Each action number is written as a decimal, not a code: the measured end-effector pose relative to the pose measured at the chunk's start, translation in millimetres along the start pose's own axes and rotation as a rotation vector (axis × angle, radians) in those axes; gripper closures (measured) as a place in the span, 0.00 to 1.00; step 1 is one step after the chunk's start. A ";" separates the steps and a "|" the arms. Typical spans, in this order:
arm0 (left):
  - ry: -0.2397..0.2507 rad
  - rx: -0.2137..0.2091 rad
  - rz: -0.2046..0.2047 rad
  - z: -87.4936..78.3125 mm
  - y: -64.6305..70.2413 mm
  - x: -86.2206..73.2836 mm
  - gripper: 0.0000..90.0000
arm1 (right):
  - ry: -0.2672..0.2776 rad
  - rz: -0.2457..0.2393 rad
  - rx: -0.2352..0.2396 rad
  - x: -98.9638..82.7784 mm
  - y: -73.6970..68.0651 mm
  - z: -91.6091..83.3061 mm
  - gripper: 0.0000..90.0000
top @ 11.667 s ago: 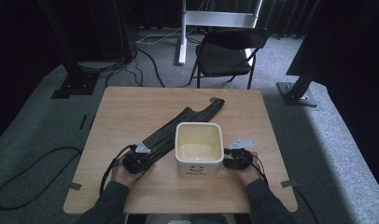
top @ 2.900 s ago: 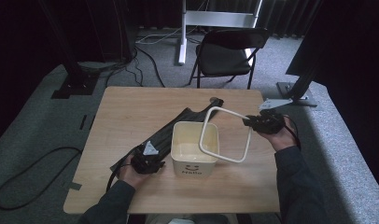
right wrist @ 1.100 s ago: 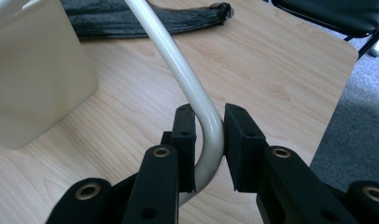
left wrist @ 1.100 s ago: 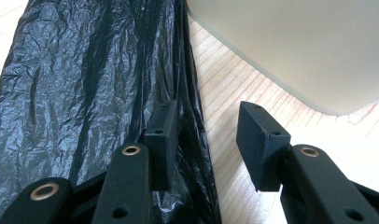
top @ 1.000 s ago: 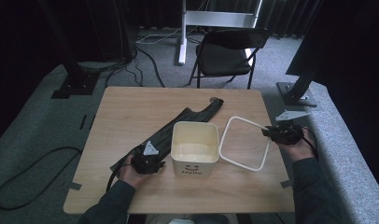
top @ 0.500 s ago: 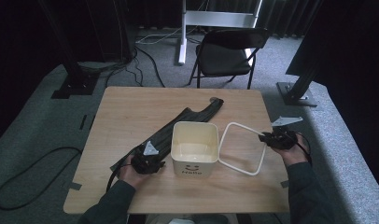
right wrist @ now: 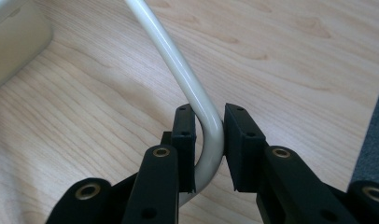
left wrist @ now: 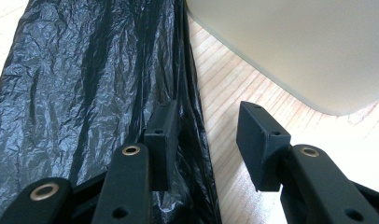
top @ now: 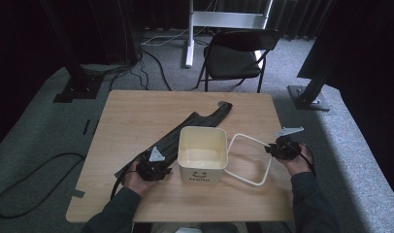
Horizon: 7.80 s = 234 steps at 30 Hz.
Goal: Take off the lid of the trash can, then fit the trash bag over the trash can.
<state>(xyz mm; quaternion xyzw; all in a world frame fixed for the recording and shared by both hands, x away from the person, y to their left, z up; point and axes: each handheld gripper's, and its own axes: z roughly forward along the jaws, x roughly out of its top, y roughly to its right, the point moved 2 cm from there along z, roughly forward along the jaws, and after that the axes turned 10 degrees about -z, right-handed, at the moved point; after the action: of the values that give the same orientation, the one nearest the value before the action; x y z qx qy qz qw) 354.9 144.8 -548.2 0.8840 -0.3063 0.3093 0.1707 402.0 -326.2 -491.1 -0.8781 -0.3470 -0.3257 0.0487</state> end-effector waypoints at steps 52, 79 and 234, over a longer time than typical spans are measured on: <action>0.069 -0.018 -0.050 -10.6 -5.2 7.7 0.66 | 0.005 0.116 -0.030 -21.8 0.3 34.6 0.65; 0.108 -0.035 -0.083 -20.0 -15.6 19.6 0.62 | 0.076 0.035 0.119 -23.1 -69.1 20.8 0.63; 0.020 0.178 -0.207 32.8 -55.5 50.0 0.68 | 0.028 -0.078 0.133 -18.1 -81.5 37.6 0.58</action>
<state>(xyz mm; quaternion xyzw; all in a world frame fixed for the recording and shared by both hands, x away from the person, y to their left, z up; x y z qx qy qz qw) 436.4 148.8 -546.5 0.9193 -0.1831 0.3248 0.1258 360.1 -263.4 -542.9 -0.8542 -0.4010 -0.3157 0.0990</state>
